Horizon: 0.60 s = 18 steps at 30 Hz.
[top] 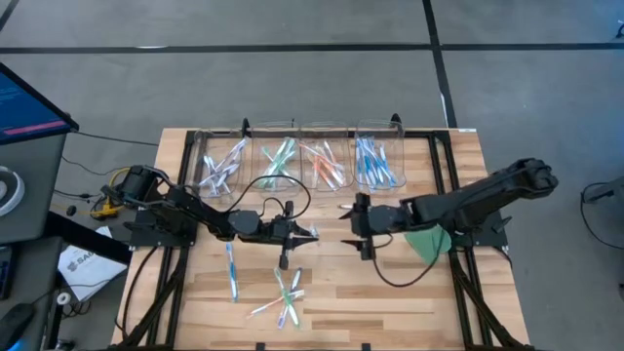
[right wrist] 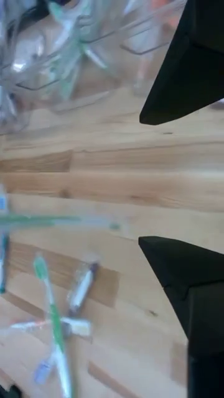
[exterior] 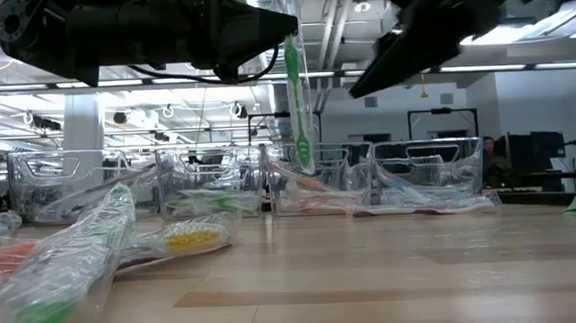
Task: Pick & Place Toothbrushes
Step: Put the green toothbrush into the middle left transparent bin
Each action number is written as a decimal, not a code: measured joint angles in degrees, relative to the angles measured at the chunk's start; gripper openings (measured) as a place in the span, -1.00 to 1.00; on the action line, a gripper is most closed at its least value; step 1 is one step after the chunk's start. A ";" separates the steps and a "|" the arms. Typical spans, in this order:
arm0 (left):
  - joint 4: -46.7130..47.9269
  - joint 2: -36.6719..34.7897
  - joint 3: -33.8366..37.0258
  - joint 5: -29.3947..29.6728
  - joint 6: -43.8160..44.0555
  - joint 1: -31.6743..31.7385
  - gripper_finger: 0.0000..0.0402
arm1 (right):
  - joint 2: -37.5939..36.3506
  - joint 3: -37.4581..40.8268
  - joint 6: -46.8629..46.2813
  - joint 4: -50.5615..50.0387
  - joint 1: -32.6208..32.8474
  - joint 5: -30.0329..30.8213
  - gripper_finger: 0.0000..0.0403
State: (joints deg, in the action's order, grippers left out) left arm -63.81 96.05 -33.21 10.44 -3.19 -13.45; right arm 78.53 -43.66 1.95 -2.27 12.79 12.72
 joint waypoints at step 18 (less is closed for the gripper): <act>-0.11 0.00 0.00 -1.95 -0.86 0.52 -0.96 | -18.31 5.35 -10.19 -16.77 19.91 15.68 0.51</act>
State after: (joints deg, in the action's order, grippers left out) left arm -63.92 96.05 -33.21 8.49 -4.05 -12.93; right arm 60.22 -38.31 -8.24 -19.03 32.70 28.39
